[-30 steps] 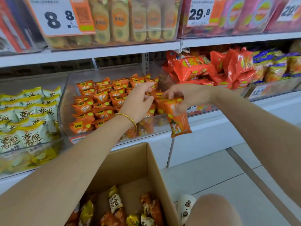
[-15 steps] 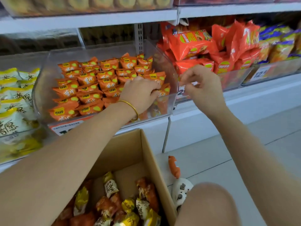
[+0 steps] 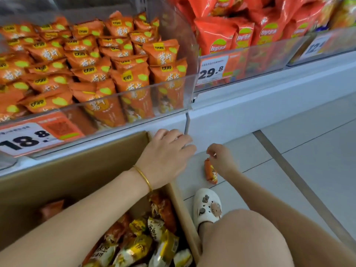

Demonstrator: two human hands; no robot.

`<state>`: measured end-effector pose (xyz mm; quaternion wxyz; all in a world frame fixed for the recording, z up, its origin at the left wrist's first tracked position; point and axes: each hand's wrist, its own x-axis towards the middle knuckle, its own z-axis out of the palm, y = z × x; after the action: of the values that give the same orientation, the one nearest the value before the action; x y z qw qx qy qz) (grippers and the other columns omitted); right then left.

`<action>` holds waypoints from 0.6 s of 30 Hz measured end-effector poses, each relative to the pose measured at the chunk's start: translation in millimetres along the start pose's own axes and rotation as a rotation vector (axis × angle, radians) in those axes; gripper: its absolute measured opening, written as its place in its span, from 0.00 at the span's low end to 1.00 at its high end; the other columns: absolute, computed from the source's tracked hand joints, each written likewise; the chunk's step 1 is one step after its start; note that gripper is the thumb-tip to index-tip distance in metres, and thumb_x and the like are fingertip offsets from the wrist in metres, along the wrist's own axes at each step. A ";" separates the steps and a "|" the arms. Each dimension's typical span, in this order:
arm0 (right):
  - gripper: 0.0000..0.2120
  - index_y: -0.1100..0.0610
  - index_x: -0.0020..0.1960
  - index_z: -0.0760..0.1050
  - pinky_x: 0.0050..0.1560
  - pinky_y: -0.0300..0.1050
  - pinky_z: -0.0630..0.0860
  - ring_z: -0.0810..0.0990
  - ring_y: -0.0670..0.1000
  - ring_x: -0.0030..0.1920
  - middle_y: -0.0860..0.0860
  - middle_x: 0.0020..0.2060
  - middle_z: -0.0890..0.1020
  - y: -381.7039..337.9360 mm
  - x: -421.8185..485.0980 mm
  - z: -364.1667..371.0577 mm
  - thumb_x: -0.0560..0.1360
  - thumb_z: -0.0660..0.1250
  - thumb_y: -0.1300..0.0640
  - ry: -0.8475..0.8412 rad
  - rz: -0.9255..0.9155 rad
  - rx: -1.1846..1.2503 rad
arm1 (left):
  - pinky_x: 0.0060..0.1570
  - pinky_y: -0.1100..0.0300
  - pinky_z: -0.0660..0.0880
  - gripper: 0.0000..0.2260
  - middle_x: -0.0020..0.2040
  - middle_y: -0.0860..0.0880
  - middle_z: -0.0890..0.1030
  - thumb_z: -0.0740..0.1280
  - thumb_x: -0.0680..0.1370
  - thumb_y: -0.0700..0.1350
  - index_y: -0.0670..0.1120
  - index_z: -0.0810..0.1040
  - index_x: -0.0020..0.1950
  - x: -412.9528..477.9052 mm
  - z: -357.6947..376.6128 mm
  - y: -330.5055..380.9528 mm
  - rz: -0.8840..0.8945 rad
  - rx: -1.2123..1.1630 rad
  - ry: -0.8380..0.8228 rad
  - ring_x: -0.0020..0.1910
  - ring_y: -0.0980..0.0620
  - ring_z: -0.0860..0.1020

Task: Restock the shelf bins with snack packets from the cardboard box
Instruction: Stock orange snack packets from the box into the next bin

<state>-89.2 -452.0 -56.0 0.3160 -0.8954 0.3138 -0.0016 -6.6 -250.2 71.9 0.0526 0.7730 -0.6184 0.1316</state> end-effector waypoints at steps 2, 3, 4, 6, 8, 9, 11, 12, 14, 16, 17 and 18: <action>0.14 0.56 0.59 0.74 0.49 0.46 0.71 0.75 0.58 0.52 0.55 0.56 0.72 29.7 5.7 30.4 0.76 0.59 0.64 -0.106 0.138 -0.156 | 0.44 0.51 0.72 0.12 0.49 0.50 0.81 0.59 0.72 0.43 0.48 0.82 0.47 10.4 14.2 -1.1 -0.036 -0.080 -0.092 0.46 0.45 0.78; 0.16 0.55 0.63 0.73 0.54 0.50 0.73 0.75 0.61 0.55 0.57 0.59 0.70 41.9 7.7 44.5 0.77 0.58 0.62 -0.169 0.180 -0.199 | 0.42 0.51 0.73 0.15 0.47 0.49 0.82 0.56 0.71 0.44 0.47 0.82 0.46 16.5 21.3 -3.4 -0.048 -0.110 -0.134 0.45 0.44 0.79; 0.18 0.54 0.66 0.71 0.59 0.52 0.72 0.73 0.63 0.58 0.58 0.63 0.67 52.9 9.9 57.9 0.77 0.57 0.61 -0.224 0.194 -0.231 | 0.42 0.51 0.74 0.17 0.46 0.49 0.82 0.54 0.71 0.46 0.47 0.83 0.45 23.1 26.7 -5.6 -0.058 -0.130 -0.178 0.45 0.43 0.79; 0.20 0.49 0.69 0.68 0.63 0.52 0.68 0.71 0.64 0.62 0.60 0.72 0.58 70.9 16.1 82.0 0.78 0.58 0.57 -0.331 0.155 -0.316 | 0.45 0.51 0.73 0.22 0.48 0.49 0.81 0.49 0.71 0.49 0.48 0.82 0.48 35.5 36.7 -9.0 -0.082 -0.151 -0.275 0.49 0.43 0.77; 0.21 0.46 0.71 0.65 0.64 0.51 0.66 0.67 0.64 0.67 0.58 0.76 0.50 82.9 24.1 105.6 0.78 0.59 0.56 -0.436 0.088 -0.403 | 0.53 0.52 0.67 0.24 0.58 0.52 0.78 0.47 0.73 0.50 0.50 0.80 0.56 43.6 48.6 -13.9 -0.104 -0.151 -0.351 0.57 0.46 0.72; 0.21 0.45 0.71 0.65 0.63 0.51 0.66 0.65 0.63 0.68 0.56 0.77 0.47 85.4 27.2 114.9 0.78 0.59 0.55 -0.468 0.081 -0.428 | 0.55 0.52 0.65 0.24 0.60 0.52 0.76 0.47 0.72 0.50 0.51 0.78 0.59 44.8 54.0 -16.7 -0.125 -0.176 -0.365 0.59 0.47 0.70; 0.18 0.47 0.68 0.67 0.61 0.50 0.69 0.67 0.64 0.65 0.56 0.77 0.44 86.1 31.7 126.5 0.79 0.59 0.54 -0.452 0.113 -0.427 | 0.55 0.52 0.66 0.24 0.59 0.51 0.77 0.48 0.73 0.51 0.50 0.79 0.58 44.5 62.1 -20.5 -0.156 -0.236 -0.336 0.58 0.46 0.70; 0.17 0.48 0.67 0.68 0.59 0.50 0.70 0.69 0.64 0.63 0.56 0.77 0.44 86.6 33.9 128.9 0.79 0.60 0.56 -0.419 0.118 -0.419 | 0.55 0.51 0.68 0.23 0.58 0.50 0.78 0.49 0.73 0.51 0.50 0.80 0.57 43.9 64.5 -22.0 -0.167 -0.254 -0.326 0.58 0.46 0.70; 0.17 0.51 0.66 0.69 0.59 0.52 0.71 0.71 0.64 0.59 0.59 0.76 0.49 86.2 34.7 127.8 0.78 0.59 0.61 -0.337 0.131 -0.379 | 0.58 0.50 0.67 0.19 0.59 0.52 0.77 0.51 0.77 0.49 0.51 0.78 0.59 43.1 65.5 -25.0 -0.205 -0.275 -0.392 0.60 0.47 0.69; 0.16 0.51 0.63 0.70 0.58 0.53 0.73 0.71 0.63 0.58 0.58 0.74 0.54 81.5 27.0 117.9 0.77 0.61 0.61 -0.264 0.145 -0.268 | 0.61 0.52 0.66 0.14 0.61 0.53 0.75 0.55 0.80 0.46 0.51 0.76 0.62 41.5 63.1 -25.4 -0.227 -0.292 -0.439 0.62 0.50 0.67; 0.15 0.50 0.61 0.71 0.57 0.53 0.74 0.71 0.63 0.58 0.57 0.72 0.57 74.8 19.6 108.3 0.76 0.62 0.60 -0.227 0.132 -0.189 | 0.61 0.53 0.66 0.14 0.62 0.53 0.74 0.56 0.80 0.45 0.51 0.76 0.62 40.4 58.8 -24.2 -0.239 -0.314 -0.436 0.62 0.50 0.67; 0.14 0.49 0.59 0.72 0.55 0.51 0.75 0.72 0.61 0.58 0.55 0.70 0.60 66.3 10.3 95.2 0.75 0.63 0.59 -0.203 0.104 -0.096 | 0.61 0.54 0.66 0.14 0.61 0.53 0.74 0.57 0.80 0.45 0.51 0.76 0.62 37.6 54.3 -22.6 -0.255 -0.348 -0.427 0.62 0.51 0.67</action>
<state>-99.0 -444.1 -171.8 0.3023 -0.8877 0.3258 0.1205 30.4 -293.7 31.8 0.0693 0.8339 -0.5268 -0.1496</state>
